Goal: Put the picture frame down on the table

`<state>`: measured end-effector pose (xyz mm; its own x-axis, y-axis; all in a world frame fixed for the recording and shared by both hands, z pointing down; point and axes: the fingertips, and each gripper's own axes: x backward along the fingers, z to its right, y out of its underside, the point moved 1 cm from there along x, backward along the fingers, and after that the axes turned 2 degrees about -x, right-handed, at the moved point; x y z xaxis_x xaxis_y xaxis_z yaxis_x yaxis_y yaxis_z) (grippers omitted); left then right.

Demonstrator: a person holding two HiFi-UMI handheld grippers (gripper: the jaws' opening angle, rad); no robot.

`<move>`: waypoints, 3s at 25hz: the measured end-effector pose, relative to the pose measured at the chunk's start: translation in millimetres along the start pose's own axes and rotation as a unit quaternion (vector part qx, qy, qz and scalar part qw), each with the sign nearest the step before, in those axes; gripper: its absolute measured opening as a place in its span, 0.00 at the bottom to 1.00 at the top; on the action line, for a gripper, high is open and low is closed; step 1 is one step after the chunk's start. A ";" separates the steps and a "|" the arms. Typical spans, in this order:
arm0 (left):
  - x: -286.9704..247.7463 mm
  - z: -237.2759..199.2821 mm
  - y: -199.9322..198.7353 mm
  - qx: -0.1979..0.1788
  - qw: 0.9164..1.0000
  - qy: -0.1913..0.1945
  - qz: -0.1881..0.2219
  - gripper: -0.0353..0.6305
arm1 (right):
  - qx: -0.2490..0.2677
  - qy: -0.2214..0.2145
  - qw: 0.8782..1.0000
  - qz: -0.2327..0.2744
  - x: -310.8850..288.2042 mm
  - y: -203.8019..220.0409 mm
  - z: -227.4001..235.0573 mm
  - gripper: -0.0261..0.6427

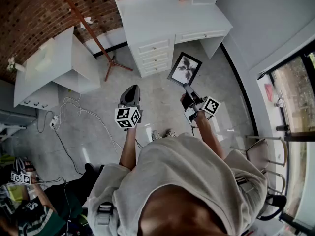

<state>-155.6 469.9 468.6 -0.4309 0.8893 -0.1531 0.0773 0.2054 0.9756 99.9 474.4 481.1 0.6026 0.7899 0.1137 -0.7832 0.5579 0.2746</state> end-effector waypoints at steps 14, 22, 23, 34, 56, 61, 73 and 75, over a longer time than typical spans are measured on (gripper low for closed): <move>-14.0 23.2 5.1 0.003 1.000 -0.003 -0.004 0.08 | -0.003 -0.005 1.000 -0.012 4.3 -19.3 1.3 0.17; -21.7 41.2 9.8 0.005 1.000 -0.008 -0.009 0.08 | -0.004 -0.008 1.000 -0.018 12.3 -35.3 9.2 0.17; -21.9 44.1 11.3 0.006 1.000 -0.008 -0.010 0.08 | -0.005 -0.008 1.000 -0.018 13.7 -36.7 10.0 0.17; -33.1 68.9 21.4 0.005 1.000 -0.010 -0.016 0.08 | -0.012 -0.012 1.000 -0.022 30.3 -55.6 21.1 0.17; -82.7 31.0 28.7 0.010 0.999 -0.033 -0.018 0.08 | -0.020 -0.023 0.999 -0.033 -13.7 -68.2 42.6 0.17; -120.1 10.0 22.7 0.017 0.999 -0.029 -0.014 0.08 | -0.010 -0.016 0.999 -0.036 -47.6 -84.4 53.9 0.17; -224.0 -67.7 -6.0 0.019 0.999 -0.013 -0.022 0.08 | -0.006 -0.008 1.000 -0.028 -163.3 -133.0 76.9 0.17; -237.7 -83.6 -12.0 0.021 0.999 -0.013 -0.023 0.08 | -0.008 -0.009 1.000 -0.027 -183.3 -137.0 78.0 0.17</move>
<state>-129.2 221.9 506.4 -0.4113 0.8890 -0.2013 0.0965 0.2621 0.9602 108.7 233.3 497.1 0.6468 0.7538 0.1159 -0.7515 0.6040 0.2654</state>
